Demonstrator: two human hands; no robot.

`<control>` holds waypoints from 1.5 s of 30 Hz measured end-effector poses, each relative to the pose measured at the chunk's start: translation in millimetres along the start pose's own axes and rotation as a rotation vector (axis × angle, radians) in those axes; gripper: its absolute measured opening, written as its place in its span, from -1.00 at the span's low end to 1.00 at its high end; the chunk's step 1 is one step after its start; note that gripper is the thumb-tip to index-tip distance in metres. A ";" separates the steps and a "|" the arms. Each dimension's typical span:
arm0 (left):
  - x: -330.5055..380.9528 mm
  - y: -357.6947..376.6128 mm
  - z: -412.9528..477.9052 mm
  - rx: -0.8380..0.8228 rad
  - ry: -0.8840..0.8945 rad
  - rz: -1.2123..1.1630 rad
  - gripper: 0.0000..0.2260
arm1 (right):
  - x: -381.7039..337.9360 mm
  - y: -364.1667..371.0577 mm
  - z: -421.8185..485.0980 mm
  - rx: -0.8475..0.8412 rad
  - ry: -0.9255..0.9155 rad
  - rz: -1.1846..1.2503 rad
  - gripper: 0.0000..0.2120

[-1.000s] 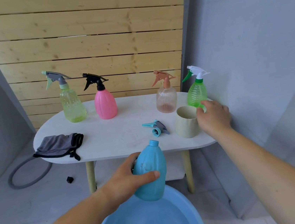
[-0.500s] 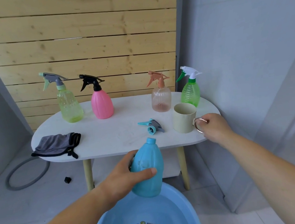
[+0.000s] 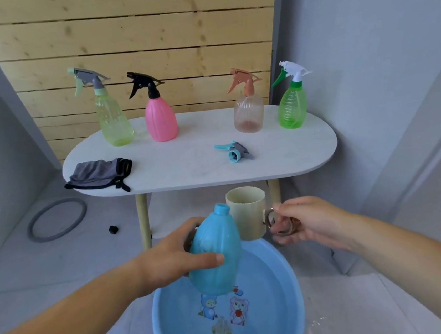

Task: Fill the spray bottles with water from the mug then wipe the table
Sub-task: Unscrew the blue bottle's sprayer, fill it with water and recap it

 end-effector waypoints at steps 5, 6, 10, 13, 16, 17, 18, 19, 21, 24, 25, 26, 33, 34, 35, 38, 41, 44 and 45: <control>-24.1 6.4 6.6 0.021 -0.024 0.098 -0.38 | 57.8 25.8 33.9 0.031 0.067 -0.255 -0.78; -30.7 10.6 9.3 0.037 -0.030 0.124 -0.37 | 71.0 31.5 42.9 0.042 0.080 -0.310 -0.80; -61.5 24.7 13.7 0.071 -0.058 0.238 -0.25 | 116.2 45.2 70.0 0.065 0.095 -0.481 -0.81; -82.8 29.0 12.1 0.034 -0.090 0.345 -0.14 | 147.7 52.3 82.2 0.100 0.086 -0.554 -0.75; -92.7 28.0 15.3 0.042 -0.125 0.367 -0.15 | 170.1 57.2 88.0 0.083 0.060 -0.686 -0.66; -93.9 28.0 17.4 0.048 -0.132 0.362 -0.16 | 175.4 58.3 90.0 0.076 0.055 -0.702 -0.66; -93.2 28.4 19.2 0.056 -0.134 0.356 -0.19 | 178.5 59.1 91.1 0.072 0.054 -0.716 -0.66; -93.3 28.6 21.0 0.064 -0.134 0.348 -0.22 | 181.6 59.8 92.8 0.068 0.056 -0.727 -0.66; -93.1 28.8 25.0 0.074 -0.129 0.340 -0.30 | 188.3 61.4 97.0 0.063 0.061 -0.748 -0.67; -95.0 27.3 26.8 0.076 -0.126 0.319 -0.32 | 193.7 62.9 100.7 0.067 0.067 -0.766 -0.68; -96.0 26.8 27.1 0.075 -0.129 0.313 -0.29 | 194.9 63.1 102.4 0.067 0.070 -0.770 -0.68; -96.9 26.2 27.1 0.078 -0.131 0.305 -0.25 | 196.0 63.4 103.8 0.064 0.071 -0.775 -0.67; -99.2 23.6 29.1 0.078 -0.159 0.255 -0.27 | 200.0 64.5 106.7 0.049 0.086 -0.784 -0.68; -99.3 23.2 29.5 0.080 -0.162 0.252 -0.29 | 200.8 64.3 107.0 0.047 0.086 -0.787 -0.68; -99.7 22.9 29.9 0.081 -0.164 0.251 -0.30 | 201.9 64.2 107.2 0.046 0.091 -0.787 -0.68; -99.0 22.6 30.3 0.085 -0.158 0.252 -0.32 | 202.4 63.5 107.7 0.050 0.111 -0.777 -0.70; -98.6 22.3 30.7 0.085 -0.155 0.244 -0.34 | 201.1 63.0 108.2 0.058 0.115 -0.770 -0.70; -97.4 21.9 30.5 0.082 -0.153 0.243 -0.35 | 201.1 63.0 109.7 0.056 0.111 -0.775 -0.70; -96.7 21.9 30.5 0.082 -0.154 0.244 -0.35 | 201.4 63.3 110.1 0.055 0.114 -0.772 -0.70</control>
Point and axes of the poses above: each hand's wrist, its own z-axis towards the middle knuckle, its own y-axis out of the palm, x = y × z, the point moved 1 cm from there along z, towards the middle knuckle, and after that the axes turned 13 degrees about x, right-handed, at the moved point
